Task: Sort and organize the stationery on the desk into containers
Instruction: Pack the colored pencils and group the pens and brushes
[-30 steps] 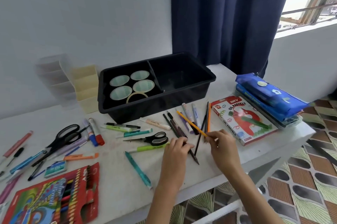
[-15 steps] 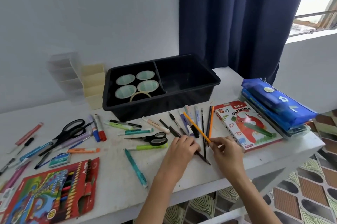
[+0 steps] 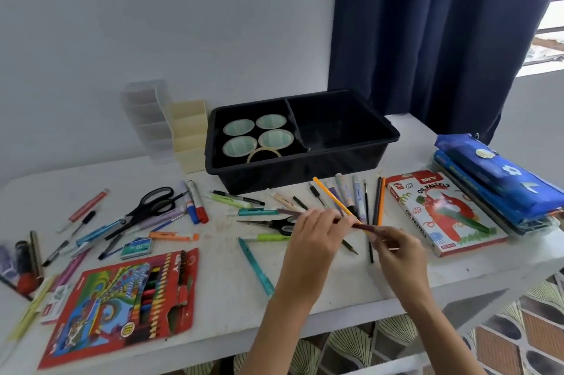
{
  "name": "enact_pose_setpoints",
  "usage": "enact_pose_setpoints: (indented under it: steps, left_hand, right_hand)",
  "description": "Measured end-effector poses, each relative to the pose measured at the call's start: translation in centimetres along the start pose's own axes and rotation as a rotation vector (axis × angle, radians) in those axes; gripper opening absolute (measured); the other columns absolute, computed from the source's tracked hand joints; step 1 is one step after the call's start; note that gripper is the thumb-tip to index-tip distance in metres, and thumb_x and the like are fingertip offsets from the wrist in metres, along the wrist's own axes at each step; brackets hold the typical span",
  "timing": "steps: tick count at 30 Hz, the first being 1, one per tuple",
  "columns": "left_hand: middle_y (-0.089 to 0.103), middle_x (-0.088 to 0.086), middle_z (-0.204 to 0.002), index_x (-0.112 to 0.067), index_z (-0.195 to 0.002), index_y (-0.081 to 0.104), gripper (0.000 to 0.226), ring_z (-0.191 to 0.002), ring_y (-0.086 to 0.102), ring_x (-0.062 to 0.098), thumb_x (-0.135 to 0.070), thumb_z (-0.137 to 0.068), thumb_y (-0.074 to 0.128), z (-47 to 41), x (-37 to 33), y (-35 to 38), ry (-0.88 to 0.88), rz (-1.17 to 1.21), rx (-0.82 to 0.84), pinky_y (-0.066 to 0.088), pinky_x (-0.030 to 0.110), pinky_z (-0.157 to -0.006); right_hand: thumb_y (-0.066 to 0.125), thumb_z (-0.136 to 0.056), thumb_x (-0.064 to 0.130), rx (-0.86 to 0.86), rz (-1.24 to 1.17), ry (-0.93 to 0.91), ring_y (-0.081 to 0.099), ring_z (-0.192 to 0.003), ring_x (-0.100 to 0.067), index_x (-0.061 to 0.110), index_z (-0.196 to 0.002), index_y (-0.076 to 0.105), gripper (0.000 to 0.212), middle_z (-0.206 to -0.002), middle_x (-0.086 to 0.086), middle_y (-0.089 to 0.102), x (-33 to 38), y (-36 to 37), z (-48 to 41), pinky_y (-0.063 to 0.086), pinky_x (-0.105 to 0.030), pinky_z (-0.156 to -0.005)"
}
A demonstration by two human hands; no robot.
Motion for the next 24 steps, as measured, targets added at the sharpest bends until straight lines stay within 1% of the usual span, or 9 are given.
enact_pose_setpoints:
  steps: [3,7,11,13,15,17,18,20,24]
  left_hand:
    - [0.06,0.003,-0.101,-0.015,-0.118,0.061,0.043,-0.097,0.056,0.017,-0.007,-0.077,0.068,1.7,2.0,-2.3,-0.088,-0.029,-0.048,0.05,0.028,-0.086]
    - [0.062,0.004,-0.103,-0.015,-0.122,0.061,0.053,-0.096,0.06,0.019,-0.007,-0.07,0.071,5.3,5.6,-5.2,-0.239,-0.061,0.021,0.053,0.029,-0.083]
    - [0.061,0.001,-0.102,-0.017,-0.122,0.061,0.061,-0.094,0.059,0.016,-0.002,-0.065,0.077,9.3,8.4,-7.9,-0.378,-0.095,0.078,0.05,0.028,-0.08]
    - [0.062,0.001,-0.101,-0.016,-0.12,0.062,0.062,-0.094,0.06,0.017,0.0,-0.063,0.08,11.4,10.0,-8.9,-0.445,-0.107,0.099,0.05,0.03,-0.081]
    - [0.063,0.002,-0.107,-0.017,-0.122,0.061,0.063,-0.101,0.061,0.02,-0.002,-0.064,0.081,13.2,11.2,-10.1,-0.517,-0.139,0.158,0.049,0.033,-0.089]
    - [0.055,0.001,-0.128,-0.02,-0.136,0.048,0.057,-0.122,0.049,0.019,-0.008,-0.083,0.066,14.8,12.3,-11.4,-0.635,-0.152,0.239,0.034,0.032,-0.106]
    - [0.049,-0.002,-0.136,-0.023,-0.14,0.041,0.053,-0.129,0.041,0.017,-0.012,-0.09,0.056,15.6,13.0,-11.9,-0.686,-0.14,0.235,0.025,0.029,-0.11]
    - [0.045,-0.005,-0.139,-0.026,-0.142,0.036,0.05,-0.133,0.035,0.013,-0.016,-0.094,0.049,17.4,14.2,-12.8,-0.769,-0.135,0.233,0.018,0.027,-0.112]
    - [0.05,-0.006,-0.138,-0.026,-0.14,0.04,0.052,-0.13,0.042,0.012,-0.008,-0.093,0.05,20.0,15.9,-13.9,-0.868,-0.121,0.263,0.027,0.035,-0.112]
  right_hand:
    - [0.063,-0.086,0.002,0.045,0.025,-0.03,0.058,-0.077,-0.014,0.011,-0.093,0.073,0.015,-0.088,-0.005,0.064,1.6,1.5,0.9,0.042,-0.018,-0.066]
    - [0.061,-0.086,-0.004,0.13,0.099,-0.12,0.053,-0.075,-0.006,0.009,-0.09,0.074,0.019,-0.088,-0.003,0.057,3.7,4.4,3.2,0.038,-0.004,-0.064]
    - [0.065,-0.083,-0.001,0.248,0.249,-0.223,0.054,-0.082,-0.018,0.018,-0.088,0.075,0.022,-0.084,0.003,0.057,4.4,7.7,5.7,0.039,-0.021,-0.07]
    - [0.067,-0.082,0.001,0.286,0.302,-0.269,0.051,-0.083,-0.019,0.021,-0.088,0.075,0.023,-0.082,0.007,0.056,4.8,9.1,7.1,0.037,-0.02,-0.069]
    - [0.067,-0.082,0.001,0.297,0.344,-0.304,0.047,-0.082,-0.017,0.02,-0.088,0.075,0.022,-0.081,0.008,0.055,5.4,10.1,8.3,0.033,-0.017,-0.067]
    - [0.067,-0.081,-0.001,0.292,0.376,-0.318,0.046,-0.081,-0.018,0.019,-0.087,0.076,0.023,-0.08,0.007,0.054,5.7,10.9,9.3,0.036,-0.024,-0.068]
    - [0.066,-0.081,-0.002,0.288,0.384,-0.313,0.045,-0.081,-0.019,0.019,-0.087,0.076,0.024,-0.08,0.006,0.055,5.8,11.2,9.6,0.038,-0.028,-0.069]
    - [0.067,-0.081,-0.004,0.273,0.392,-0.313,0.046,-0.08,-0.021,0.019,-0.085,0.076,0.025,-0.079,0.004,0.054,5.9,11.8,10.4,0.041,-0.035,-0.07]
    - [0.069,-0.078,-0.005,0.237,0.353,-0.341,0.047,-0.077,-0.021,0.017,-0.085,0.076,0.024,-0.079,0.002,0.05,6.7,13.5,11.9,0.043,-0.037,-0.069]
Point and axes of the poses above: each hand's wrist, its own z-axis away from the middle knuckle, its own y-axis out of the palm, x = y × z, the point moved 1 cm from there along -z, towards the middle knuckle
